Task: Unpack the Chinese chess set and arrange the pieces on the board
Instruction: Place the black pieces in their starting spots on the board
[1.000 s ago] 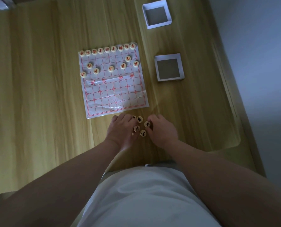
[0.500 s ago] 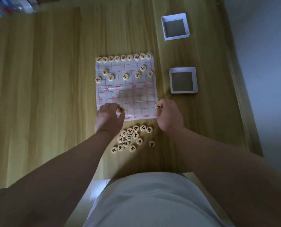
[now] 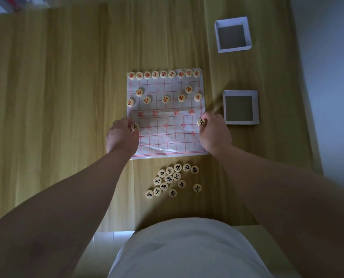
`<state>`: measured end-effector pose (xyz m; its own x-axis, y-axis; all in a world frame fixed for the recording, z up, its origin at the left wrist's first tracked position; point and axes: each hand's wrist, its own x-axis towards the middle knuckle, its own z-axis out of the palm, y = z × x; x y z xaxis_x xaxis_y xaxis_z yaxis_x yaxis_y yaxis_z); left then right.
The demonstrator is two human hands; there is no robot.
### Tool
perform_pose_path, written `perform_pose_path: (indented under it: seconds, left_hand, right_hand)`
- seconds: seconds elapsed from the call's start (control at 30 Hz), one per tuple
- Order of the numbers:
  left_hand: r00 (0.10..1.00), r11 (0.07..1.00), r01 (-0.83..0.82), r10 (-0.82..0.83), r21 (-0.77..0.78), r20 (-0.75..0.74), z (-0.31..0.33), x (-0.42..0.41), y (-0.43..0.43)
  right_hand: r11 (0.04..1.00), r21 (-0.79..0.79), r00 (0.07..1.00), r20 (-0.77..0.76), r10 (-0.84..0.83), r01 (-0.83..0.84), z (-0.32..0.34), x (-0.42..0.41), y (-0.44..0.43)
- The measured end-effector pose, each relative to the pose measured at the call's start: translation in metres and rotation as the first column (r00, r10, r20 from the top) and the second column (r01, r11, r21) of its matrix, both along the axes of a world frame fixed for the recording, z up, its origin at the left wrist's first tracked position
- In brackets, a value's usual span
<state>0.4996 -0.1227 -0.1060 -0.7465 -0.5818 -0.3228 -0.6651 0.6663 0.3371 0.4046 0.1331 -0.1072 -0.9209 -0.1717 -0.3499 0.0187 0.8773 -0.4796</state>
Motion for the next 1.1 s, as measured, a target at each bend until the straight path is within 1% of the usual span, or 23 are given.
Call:
perform_pose_path:
  seconds: [0.2, 0.47, 0.63, 0.73, 0.87, 0.97, 1.1]
  left_hand:
    - [1.0, 0.999, -0.02, 0.02, 0.026, 0.005, -0.001, -0.001, -0.006]
    - [0.998, 1.0, -0.025, 0.024, 0.018, 0.063, 0.0, 0.0, -0.009]
    - [0.998, 0.999, -0.028, 0.026, 0.038, 0.048, 0.004, 0.005, -0.008]
    - [0.998, 0.998, -0.047, 0.044, 0.046, 0.05, 0.009, 0.014, -0.005]
    - [0.99, 0.992, -0.119, 0.114, 0.053, 0.086, 0.015, 0.037, 0.007]
    - [0.989, 0.991, -0.122, 0.118, 0.047, 0.092, 0.014, 0.055, 0.017]
    - [0.989, 0.992, -0.121, 0.117, 0.039, 0.089, 0.013, 0.067, 0.022]
  right_hand:
    - [0.999, 0.034, 0.999, -0.025, 0.028, -0.027, -0.002, 0.003, -0.002]
    - [0.998, 0.053, 0.999, -0.041, 0.025, -0.023, -0.001, 0.006, -0.005]
    - [1.0, 0.02, 0.999, -0.035, 0.016, -0.015, 0.0, 0.013, -0.004]
    - [1.0, -0.003, 1.0, -0.012, -0.006, 0.006, 0.003, 0.022, 0.004]
    - [1.0, 0.011, 0.999, 0.033, -0.015, 0.015, 0.004, 0.043, 0.02]
    - [1.0, 0.025, 0.999, 0.052, -0.005, 0.003, 0.002, 0.055, 0.028]
    - [0.999, 0.046, 0.999, 0.033, 0.008, -0.01, 0.002, 0.065, 0.031]
